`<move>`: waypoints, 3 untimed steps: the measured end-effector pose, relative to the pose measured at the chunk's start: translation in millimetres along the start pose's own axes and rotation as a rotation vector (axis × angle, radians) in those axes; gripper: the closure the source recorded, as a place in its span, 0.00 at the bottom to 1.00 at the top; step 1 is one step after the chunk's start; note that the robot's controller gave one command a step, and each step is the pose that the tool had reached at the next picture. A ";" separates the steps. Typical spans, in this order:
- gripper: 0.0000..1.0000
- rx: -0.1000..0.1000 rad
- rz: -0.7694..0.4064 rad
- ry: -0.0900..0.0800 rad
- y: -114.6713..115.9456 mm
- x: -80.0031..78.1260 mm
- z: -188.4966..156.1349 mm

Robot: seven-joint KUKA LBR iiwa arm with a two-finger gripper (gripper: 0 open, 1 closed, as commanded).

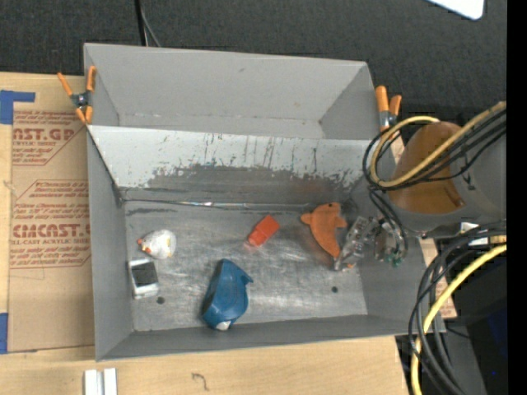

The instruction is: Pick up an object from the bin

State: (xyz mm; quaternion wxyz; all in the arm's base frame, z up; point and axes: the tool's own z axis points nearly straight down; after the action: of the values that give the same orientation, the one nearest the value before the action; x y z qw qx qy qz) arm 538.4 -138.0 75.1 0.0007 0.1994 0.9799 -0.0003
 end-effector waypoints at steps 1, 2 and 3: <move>1.00 0.000 0.000 0.005 0.1 1.4 -13.4; 1.00 -0.001 0.000 0.002 0.4 0.4 -27.3; 1.00 0.000 0.000 0.003 0.5 1.0 -38.9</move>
Offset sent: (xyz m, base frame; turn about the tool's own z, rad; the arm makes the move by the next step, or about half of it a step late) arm 0.0001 0.0001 0.0241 0.0000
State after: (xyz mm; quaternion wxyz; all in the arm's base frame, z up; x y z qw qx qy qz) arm 537.6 -137.1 114.1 -0.0009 0.1993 0.9799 0.0003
